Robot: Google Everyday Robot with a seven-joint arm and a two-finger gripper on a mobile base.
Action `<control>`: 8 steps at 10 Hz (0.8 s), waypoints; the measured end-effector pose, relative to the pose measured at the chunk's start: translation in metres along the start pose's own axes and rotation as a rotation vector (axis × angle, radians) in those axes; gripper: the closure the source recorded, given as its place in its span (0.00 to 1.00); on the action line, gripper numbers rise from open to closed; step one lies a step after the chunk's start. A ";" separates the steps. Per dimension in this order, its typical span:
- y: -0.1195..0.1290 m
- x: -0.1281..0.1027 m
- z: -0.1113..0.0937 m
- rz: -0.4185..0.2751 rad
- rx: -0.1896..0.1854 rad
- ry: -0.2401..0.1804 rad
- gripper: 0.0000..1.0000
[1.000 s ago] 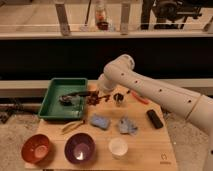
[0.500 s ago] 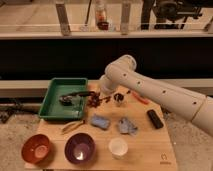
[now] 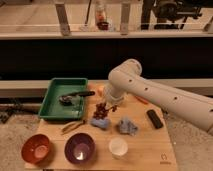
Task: Place grapes in paper cup
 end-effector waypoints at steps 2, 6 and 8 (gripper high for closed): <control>0.026 -0.001 -0.009 -0.032 -0.032 -0.036 0.98; 0.059 0.003 -0.018 -0.081 -0.123 -0.054 0.98; 0.079 0.010 -0.024 -0.081 -0.149 -0.056 0.98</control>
